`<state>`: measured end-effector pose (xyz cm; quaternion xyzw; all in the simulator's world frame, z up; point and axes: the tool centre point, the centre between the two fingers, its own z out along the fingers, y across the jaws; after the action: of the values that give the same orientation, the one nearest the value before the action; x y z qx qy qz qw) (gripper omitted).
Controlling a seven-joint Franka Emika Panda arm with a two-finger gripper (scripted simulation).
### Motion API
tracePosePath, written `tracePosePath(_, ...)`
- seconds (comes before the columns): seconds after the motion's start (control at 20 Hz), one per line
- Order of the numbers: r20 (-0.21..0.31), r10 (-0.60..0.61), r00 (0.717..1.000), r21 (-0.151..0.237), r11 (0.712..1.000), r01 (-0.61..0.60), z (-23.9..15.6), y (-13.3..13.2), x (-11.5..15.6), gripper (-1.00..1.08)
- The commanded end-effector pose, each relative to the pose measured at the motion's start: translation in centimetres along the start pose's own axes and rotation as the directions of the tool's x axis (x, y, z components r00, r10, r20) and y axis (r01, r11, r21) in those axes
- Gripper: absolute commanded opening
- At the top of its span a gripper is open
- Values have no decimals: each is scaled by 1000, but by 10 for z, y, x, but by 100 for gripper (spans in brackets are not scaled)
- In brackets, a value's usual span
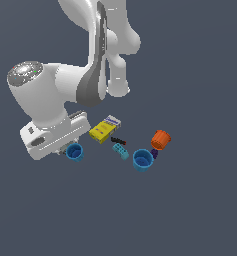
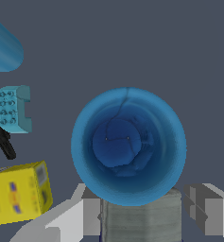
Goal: Pick up a designated object from a clutter of objects.
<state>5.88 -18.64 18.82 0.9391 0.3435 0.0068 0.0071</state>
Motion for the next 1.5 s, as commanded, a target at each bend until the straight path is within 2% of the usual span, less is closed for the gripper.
tracePosePath(0.0,1,0,1000,1,1000,0,-26,2,8,-100)
tracePosePath(0.8,6,-2,1000,12,1000,2,-165,17,56,-100)
tracePosePath(1.45,7,-4,1000,17,1000,4,-224,26,78,-100)
